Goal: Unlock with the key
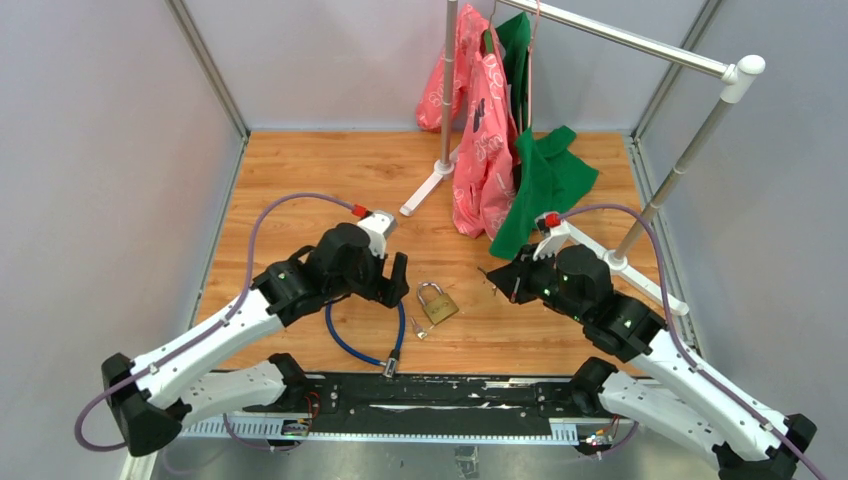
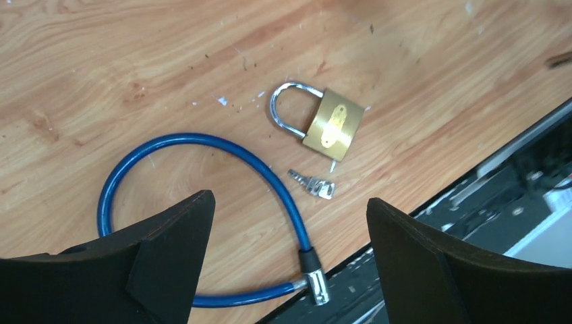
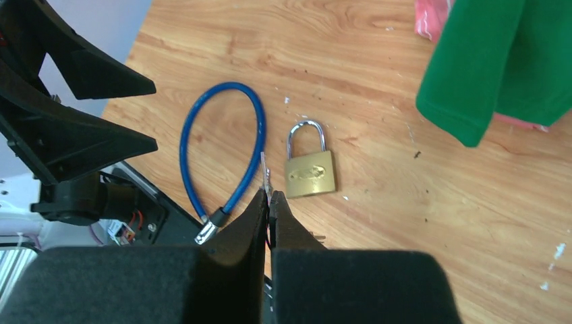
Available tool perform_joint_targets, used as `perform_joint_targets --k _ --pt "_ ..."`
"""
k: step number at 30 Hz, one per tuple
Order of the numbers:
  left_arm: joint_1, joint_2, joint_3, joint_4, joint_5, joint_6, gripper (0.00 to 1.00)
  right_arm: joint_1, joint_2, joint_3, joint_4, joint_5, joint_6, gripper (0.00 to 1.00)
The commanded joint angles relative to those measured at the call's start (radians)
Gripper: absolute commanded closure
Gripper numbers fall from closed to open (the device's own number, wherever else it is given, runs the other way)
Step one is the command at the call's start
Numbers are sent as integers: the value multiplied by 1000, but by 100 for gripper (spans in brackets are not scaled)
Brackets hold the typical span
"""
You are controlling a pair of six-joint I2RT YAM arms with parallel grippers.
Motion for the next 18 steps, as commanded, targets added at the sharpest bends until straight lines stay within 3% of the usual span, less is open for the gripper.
perform_joint_targets --k 1,4,8,14,18 --pt "-43 94 28 -42 -11 135 11 -15 -43 -28 -111 31 -33 100" --pt "-47 155 71 -81 -81 203 11 -15 -61 -39 -123 27 -55 100" --pt "-47 164 51 -12 -153 350 9 -16 -70 -48 -142 29 -78 100" --pt "-49 186 26 47 -20 810 5 -15 -86 -69 -146 28 -84 100" --pt "-49 173 17 94 69 1013 0 -16 -114 -74 -159 35 -89 100"
